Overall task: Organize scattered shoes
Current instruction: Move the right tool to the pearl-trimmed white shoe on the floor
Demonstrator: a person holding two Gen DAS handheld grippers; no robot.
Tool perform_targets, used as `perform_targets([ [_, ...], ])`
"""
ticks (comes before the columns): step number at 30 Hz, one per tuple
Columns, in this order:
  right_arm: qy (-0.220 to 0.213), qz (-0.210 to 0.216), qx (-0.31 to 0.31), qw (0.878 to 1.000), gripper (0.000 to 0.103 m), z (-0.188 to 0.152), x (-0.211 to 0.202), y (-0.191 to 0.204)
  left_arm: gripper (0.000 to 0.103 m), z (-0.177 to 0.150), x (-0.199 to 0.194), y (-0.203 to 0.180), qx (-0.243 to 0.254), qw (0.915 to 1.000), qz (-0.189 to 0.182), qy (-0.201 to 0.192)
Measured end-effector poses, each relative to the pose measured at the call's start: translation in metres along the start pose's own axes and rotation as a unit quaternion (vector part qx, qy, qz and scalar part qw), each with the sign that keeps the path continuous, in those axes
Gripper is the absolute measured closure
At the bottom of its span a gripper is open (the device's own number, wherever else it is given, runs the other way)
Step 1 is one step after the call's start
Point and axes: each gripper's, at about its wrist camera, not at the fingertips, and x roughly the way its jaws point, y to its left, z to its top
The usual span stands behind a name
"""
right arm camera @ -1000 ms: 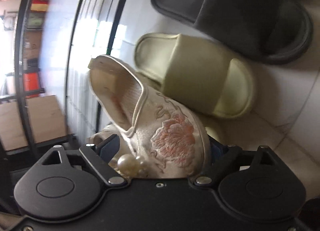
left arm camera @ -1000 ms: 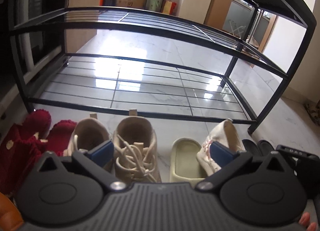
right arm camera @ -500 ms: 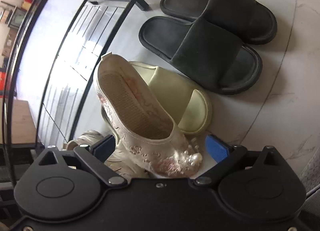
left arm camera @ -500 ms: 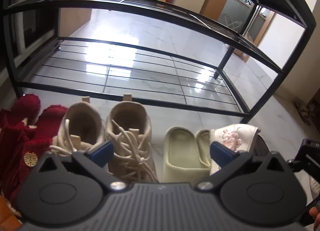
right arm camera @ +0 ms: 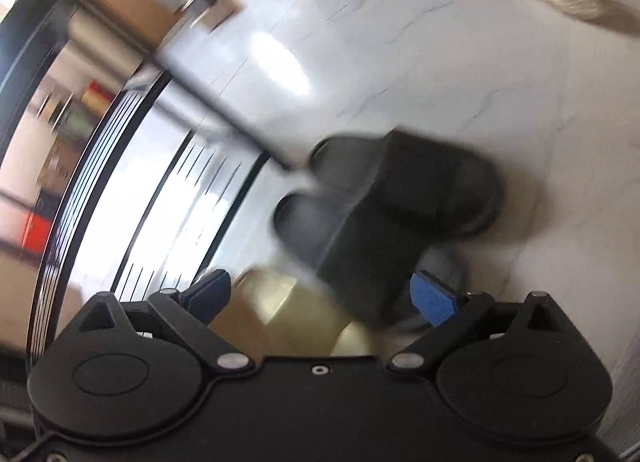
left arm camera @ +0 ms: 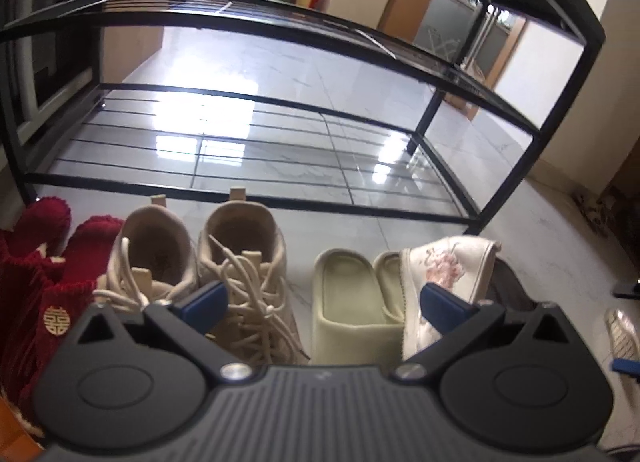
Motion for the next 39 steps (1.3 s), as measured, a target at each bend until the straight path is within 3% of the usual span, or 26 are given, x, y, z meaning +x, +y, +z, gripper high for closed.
perform_targets([
  [3, -0.003, -0.008, 0.037, 0.999, 0.005, 0.015, 0.006, -0.035, 0.001, -0.002, 0.007, -0.013, 0.03, 0.9995, 0.012, -0.002],
  [9, -0.026, -0.087, 0.084, 0.992, 0.005, 0.046, 0.026, -0.116, 0.001, 0.0, 0.018, -0.066, 0.129, 0.9914, 0.011, -0.015],
  [16, -0.033, -0.067, 0.151, 0.986, 0.005, 0.063, 0.031, -0.187, 0.001, 0.003, 0.051, -0.116, 0.181, 0.9832, 0.0, 0.023],
  [19, -0.031, -0.065, 0.156, 0.985, 0.005, 0.069, 0.03, -0.208, 0.001, 0.0, 0.063, -0.128, 0.19, 0.9812, 0.013, 0.032],
  [21, -0.041, -0.082, 0.145, 0.985, 0.007, 0.079, 0.028, -0.219, 0.001, -0.004, 0.072, -0.131, 0.196, 0.9785, 0.055, 0.034],
  [23, -0.063, -0.114, 0.126, 0.983, 0.009, 0.092, 0.025, -0.225, 0.001, -0.005, 0.076, -0.133, 0.2, 0.976, 0.079, 0.032],
  [25, -0.123, -0.135, 0.097, 0.978, 0.009, 0.117, 0.019, -0.236, 0.001, -0.003, 0.074, -0.132, 0.2, 0.9753, 0.093, 0.02],
  [28, -0.199, -0.171, 0.092, 0.961, 0.009, 0.149, 0.013, -0.254, 0.001, -0.001, 0.072, -0.133, 0.199, 0.9756, 0.093, 0.008],
  [32, -0.248, -0.246, 0.052, 0.936, 0.009, 0.189, 0.023, -0.269, 0.001, 0.002, 0.073, -0.147, 0.21, 0.9714, 0.111, 0.0],
  [35, -0.245, -0.196, 0.095, 0.945, 0.008, 0.214, 0.032, -0.288, 0.001, 0.006, 0.073, -0.158, 0.216, 0.9714, 0.1, -0.001],
  [37, -0.241, -0.091, 0.204, 0.945, 0.007, 0.23, 0.038, -0.314, 0.001, 0.008, 0.073, -0.162, 0.214, 0.9722, 0.094, -0.004],
  [39, -0.228, -0.023, 0.271, 0.935, 0.005, 0.24, 0.048, -0.329, 0.001, 0.014, 0.073, -0.161, 0.199, 0.9762, 0.087, -0.006],
])
